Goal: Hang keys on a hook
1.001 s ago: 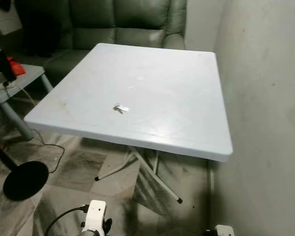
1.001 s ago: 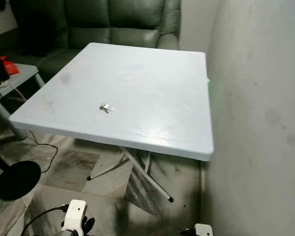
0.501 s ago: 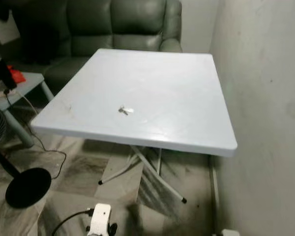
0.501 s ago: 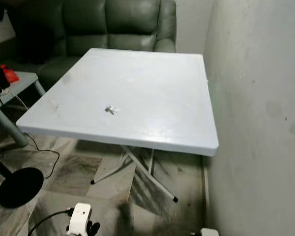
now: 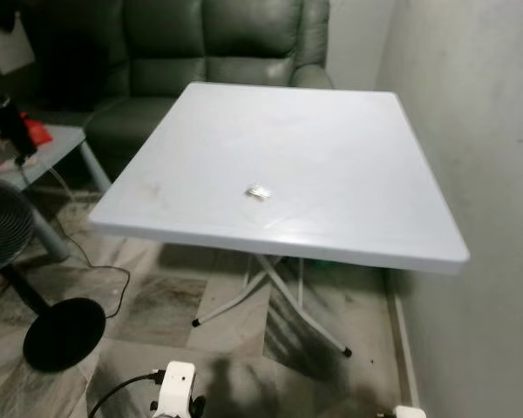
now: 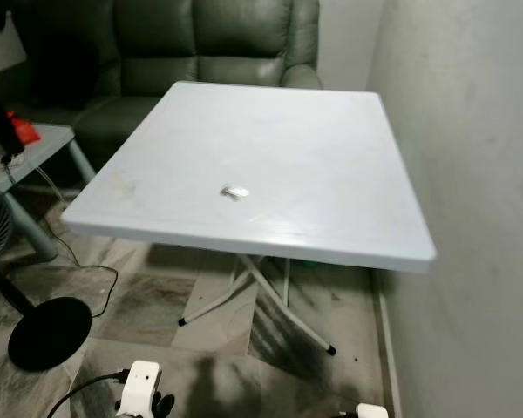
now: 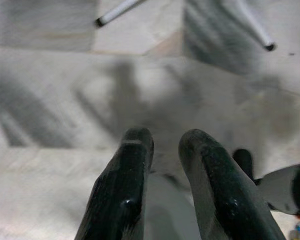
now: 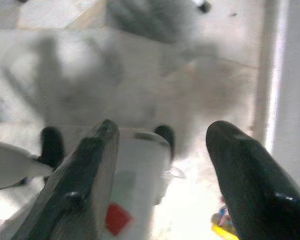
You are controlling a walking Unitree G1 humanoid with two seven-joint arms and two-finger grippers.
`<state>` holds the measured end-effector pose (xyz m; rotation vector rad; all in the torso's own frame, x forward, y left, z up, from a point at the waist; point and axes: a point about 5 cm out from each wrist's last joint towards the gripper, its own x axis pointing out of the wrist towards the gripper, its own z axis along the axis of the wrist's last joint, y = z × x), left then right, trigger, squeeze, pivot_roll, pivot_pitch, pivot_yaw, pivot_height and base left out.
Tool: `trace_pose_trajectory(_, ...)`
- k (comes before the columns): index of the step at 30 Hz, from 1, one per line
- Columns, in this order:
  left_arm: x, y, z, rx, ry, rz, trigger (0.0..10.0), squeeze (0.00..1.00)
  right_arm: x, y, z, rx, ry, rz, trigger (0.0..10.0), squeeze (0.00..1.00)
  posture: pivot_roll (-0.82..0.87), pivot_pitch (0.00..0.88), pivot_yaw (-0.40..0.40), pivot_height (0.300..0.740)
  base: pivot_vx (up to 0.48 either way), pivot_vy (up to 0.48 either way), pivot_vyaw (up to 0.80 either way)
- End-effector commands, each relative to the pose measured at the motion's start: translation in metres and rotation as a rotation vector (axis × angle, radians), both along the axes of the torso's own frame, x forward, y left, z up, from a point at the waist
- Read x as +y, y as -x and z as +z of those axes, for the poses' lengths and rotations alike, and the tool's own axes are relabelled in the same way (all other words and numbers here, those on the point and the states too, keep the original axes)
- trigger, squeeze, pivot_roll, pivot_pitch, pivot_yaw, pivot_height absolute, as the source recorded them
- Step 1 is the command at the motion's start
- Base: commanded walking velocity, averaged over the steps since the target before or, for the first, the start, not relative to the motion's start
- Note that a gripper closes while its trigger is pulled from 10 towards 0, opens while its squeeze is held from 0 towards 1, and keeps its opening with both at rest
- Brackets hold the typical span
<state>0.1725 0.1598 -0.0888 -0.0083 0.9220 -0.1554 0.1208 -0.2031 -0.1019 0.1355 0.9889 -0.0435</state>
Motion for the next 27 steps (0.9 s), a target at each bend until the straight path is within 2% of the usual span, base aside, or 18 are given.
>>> trace_pose_trajectory(1,0.0052,-0.0003,0.0003,0.005,-0.015,-0.001,10.0,0.0,0.0079,-0.0017,-0.0007,-0.001,-0.021,0.013,10.0,0.0,-0.05,0.0,-0.001,0.74,0.0,0.461,0.0)
trace_pose_trajectory(2,0.0048,-0.0008,0.0005,0.003,-0.012,-0.001,10.0,0.0,0.0077,-0.0018,-0.0003,-0.012,-0.04,-0.008,10.0,1.0,-0.05,0.0,-0.002,0.74,0.0,0.461,0.0)
trace_pose_trajectory(15,0.0054,-0.0034,0.0016,-0.002,-0.02,-0.009,10.0,0.0,0.0064,-0.0009,-0.0007,-0.002,-0.036,-0.003,10.0,1.0,-0.05,0.0,-0.001,0.74,0.0,0.461,0.0)
trace_pose_trajectory(26,0.0061,-0.004,0.0019,-0.003,-0.029,-0.011,10.0,0.0,0.0058,0.0021,-0.002,0.021,-0.025,0.006,10.0,1.0,-0.05,0.0,-0.004,0.74,0.0,0.0,0.0)
trace_pose_trajectory(27,0.0062,-0.0038,0.0018,-0.003,-0.029,-0.009,10.0,0.0,0.0056,0.0023,-0.002,0.022,-0.022,0.009,10.0,0.96,-0.05,0.0,-0.004,0.74,0.0,0.0,0.0)
